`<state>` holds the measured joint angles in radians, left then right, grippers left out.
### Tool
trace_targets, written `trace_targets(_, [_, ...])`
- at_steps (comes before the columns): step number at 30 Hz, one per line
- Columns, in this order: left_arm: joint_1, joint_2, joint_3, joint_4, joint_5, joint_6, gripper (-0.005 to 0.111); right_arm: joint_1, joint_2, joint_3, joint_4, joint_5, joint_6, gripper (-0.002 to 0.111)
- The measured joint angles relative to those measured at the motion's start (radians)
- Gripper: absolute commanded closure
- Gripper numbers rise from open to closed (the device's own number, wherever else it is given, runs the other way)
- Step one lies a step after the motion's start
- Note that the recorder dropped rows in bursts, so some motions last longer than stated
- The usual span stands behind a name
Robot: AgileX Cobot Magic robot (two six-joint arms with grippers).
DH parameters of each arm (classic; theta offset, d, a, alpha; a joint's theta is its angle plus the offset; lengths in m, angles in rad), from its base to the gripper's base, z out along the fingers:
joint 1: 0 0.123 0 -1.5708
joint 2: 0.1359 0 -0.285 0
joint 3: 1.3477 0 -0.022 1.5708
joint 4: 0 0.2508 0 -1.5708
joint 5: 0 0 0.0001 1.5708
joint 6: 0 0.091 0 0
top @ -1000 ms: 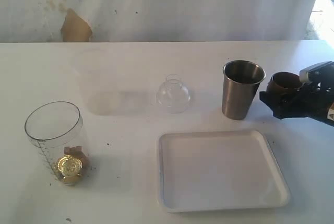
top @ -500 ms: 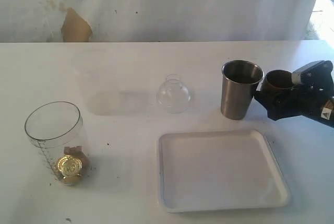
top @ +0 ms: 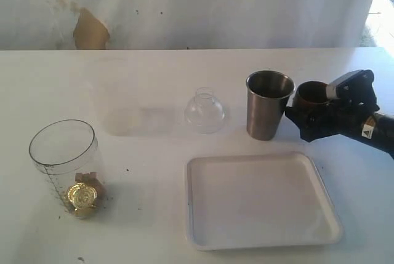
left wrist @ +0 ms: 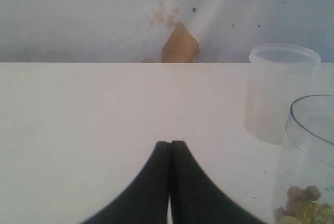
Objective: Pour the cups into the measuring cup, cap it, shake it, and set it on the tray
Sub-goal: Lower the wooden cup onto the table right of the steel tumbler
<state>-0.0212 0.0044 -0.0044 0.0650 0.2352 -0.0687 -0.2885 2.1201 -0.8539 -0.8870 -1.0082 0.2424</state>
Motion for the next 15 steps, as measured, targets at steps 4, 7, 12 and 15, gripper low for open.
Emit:
trace_targets(4, [0.000,0.000,0.000,0.000,0.000,0.000,0.107,0.033,0.000,-0.006,0.000,0.000,0.000,0.108])
trace_targets(7, [0.000,0.000,0.000,0.000,0.000,0.000,0.107,0.058,0.000,-0.006,0.028,0.002,0.000,0.108])
trace_targets(12, [0.000,0.000,0.000,0.000,0.000,0.000,0.107,0.100,0.000,-0.013,0.078,0.002,0.000,0.108])
trace_targets(15, [0.000,0.000,0.000,0.000,0.000,0.000,0.107,0.122,0.000,-0.017,0.086,0.002,0.000,0.108])
